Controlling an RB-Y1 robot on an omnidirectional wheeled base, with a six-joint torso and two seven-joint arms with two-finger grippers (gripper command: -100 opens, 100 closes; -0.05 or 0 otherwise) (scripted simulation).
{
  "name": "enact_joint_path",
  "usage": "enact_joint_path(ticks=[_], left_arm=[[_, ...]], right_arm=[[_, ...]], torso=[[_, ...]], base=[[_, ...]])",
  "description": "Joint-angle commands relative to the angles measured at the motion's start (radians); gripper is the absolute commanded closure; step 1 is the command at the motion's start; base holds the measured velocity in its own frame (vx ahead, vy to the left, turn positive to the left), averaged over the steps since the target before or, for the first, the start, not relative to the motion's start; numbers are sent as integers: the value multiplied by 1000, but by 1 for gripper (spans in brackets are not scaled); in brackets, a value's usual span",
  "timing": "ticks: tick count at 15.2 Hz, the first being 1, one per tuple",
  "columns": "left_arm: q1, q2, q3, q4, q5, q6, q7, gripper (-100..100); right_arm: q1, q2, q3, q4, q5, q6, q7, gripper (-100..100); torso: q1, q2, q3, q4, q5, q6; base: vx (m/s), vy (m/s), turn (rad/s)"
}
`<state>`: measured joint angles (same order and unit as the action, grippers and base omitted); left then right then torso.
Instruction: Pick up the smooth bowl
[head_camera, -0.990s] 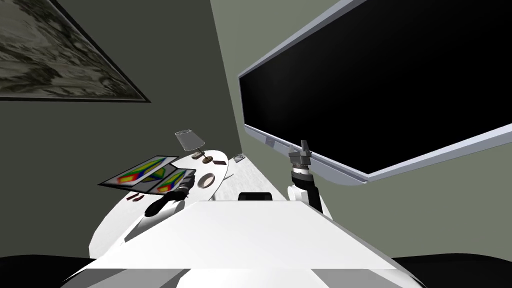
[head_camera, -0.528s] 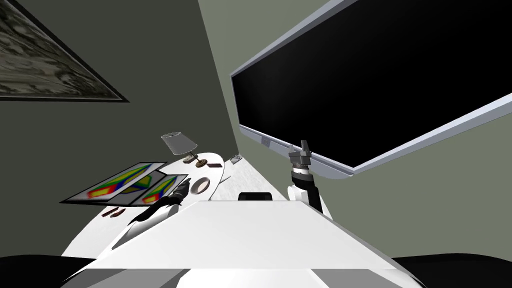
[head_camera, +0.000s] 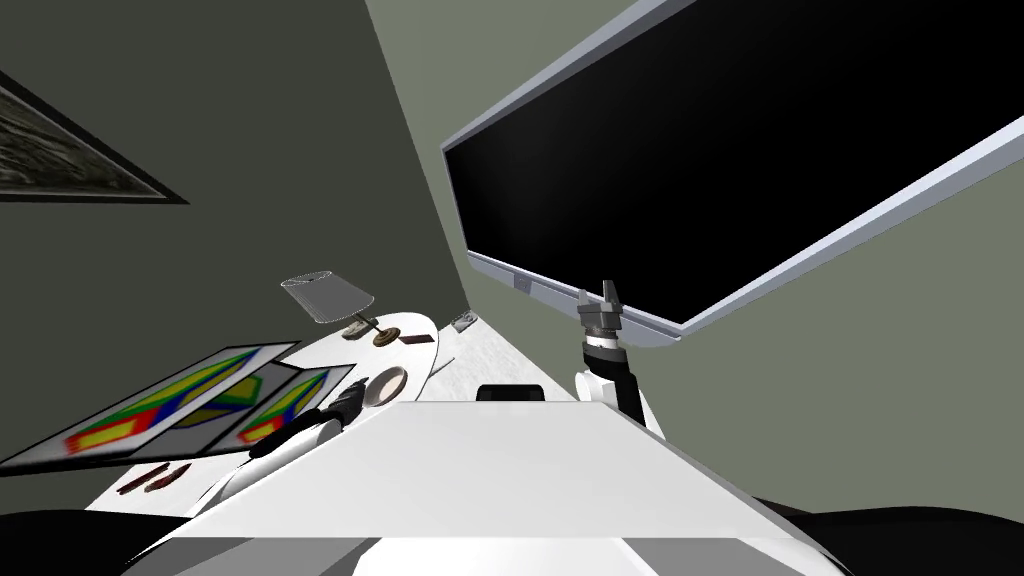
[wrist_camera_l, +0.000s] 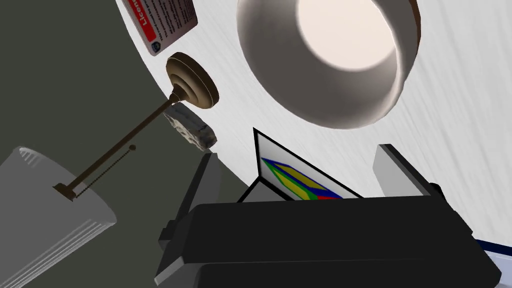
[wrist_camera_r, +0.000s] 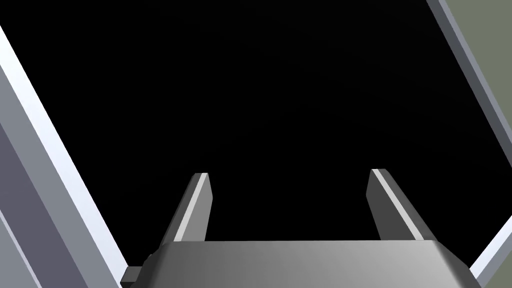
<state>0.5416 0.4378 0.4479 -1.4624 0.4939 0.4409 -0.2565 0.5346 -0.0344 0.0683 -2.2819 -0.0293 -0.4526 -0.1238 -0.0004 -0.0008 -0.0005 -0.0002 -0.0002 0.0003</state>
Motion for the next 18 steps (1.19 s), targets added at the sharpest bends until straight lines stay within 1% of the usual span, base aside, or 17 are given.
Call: enact_joint_path(ticks=[1, 2, 3, 4, 5, 6, 7, 8, 9, 10, 11, 12, 13, 14, 15, 17, 18], left_arm=[[-4, -4, 14, 30, 10, 43, -5, -100], [-4, 0, 32, 61, 33, 72, -12, -100], [-4, 0, 32, 64, 33, 89, -12, -100], [-4, 0, 32, 64, 33, 89, -12, -100], [-4, 3, 50, 98, 55, 125, -17, -100], [-4, 3, 50, 98, 55, 132, -17, -100], [-4, 5, 67, 130, 75, 163, -23, -100], [-4, 5, 67, 130, 75, 174, -23, -100], [-4, 7, 83, 161, 95, 203, -29, -100], [-4, 7, 83, 161, 95, 213, -29, -100], [-4, 9, 98, 190, 114, 238, -34, -100], [-4, 9, 98, 190, 114, 251, -34, -100], [-4, 9, 98, 190, 114, 251, -34, -100], [-4, 10, 113, 217, 131, 286, -38, -100], [-4, 10, 113, 217, 131, 286, -38, -100], [-4, 12, 138, 265, 162, 341, -47, -100], [-4, 12, 138, 265, 162, 347, -47, -100]], right_arm=[[0, 0, 0, 0, 0, 0, 0, 0], [0, 0, 0, 0, 0, 0, 0, 0], [0, 0, 0, 0, 0, 0, 0, 0], [0, 0, 0, 0, 0, 0, 0, 0], [0, 0, 0, 0, 0, 0, 0, 0], [0, 0, 0, 0, 0, 0, 0, 0], [0, 0, 0, 0, 0, 0, 0, 0], [0, 0, 0, 0, 0, 0, 0, 0], [0, 0, 0, 0, 0, 0, 0, 0], [0, 0, 0, 0, 0, 0, 0, 0], [0, 0, 0, 0, 0, 0, 0, 0], [0, 0, 0, 0, 0, 0, 0, 0], [0, 0, 0, 0, 0, 0, 0, 0], [0, 0, 0, 0, 0, 0, 0, 0], [0, 0, 0, 0, 0, 0, 0, 0], [0, 0, 0, 0, 0, 0, 0, 0], [0, 0, 0, 0, 0, 0, 0, 0]], torso=[[0, 0, 0, 0, 0, 0], [0, 0, 0, 0, 0, 0], [0, 0, 0, 0, 0, 0], [0, -1, 0, 0, 0, 0], [0, 0, 0, 0, 0, -1], [1, 0, 0, 0, 0, 0], [1, 0, 0, 0, 0, 0], [1, 0, 0, 0, 0, 0], [1, 0, 0, 0, 0, 0], [1, -1, 0, 0, 0, 0], [1, -1, 0, 0, 0, 0], [2, -1, -1, 0, 0, 0], [2, -1, -1, 0, 0, 0], [2, -1, 0, 0, 0, -1], [1, 0, 0, 0, 0, 0], [2, 0, 0, 0, 0, 0], [2, -1, -1, 0, 1, 0]], base=[[21, -5, -197], [28, -4, -234], [29, -1, -158], [19, 5, -31], [21, 4, -141], [22, 5, -163], [26, 4, -210], [27, 10, -153], [32, 13, -172], [30, 15, -143], [34, 17, -158], [32, 20, -151], [19, 18, -53], [20, 17, -107], [21, 18, -130], [30, 29, -186], [36, 39, -154]])
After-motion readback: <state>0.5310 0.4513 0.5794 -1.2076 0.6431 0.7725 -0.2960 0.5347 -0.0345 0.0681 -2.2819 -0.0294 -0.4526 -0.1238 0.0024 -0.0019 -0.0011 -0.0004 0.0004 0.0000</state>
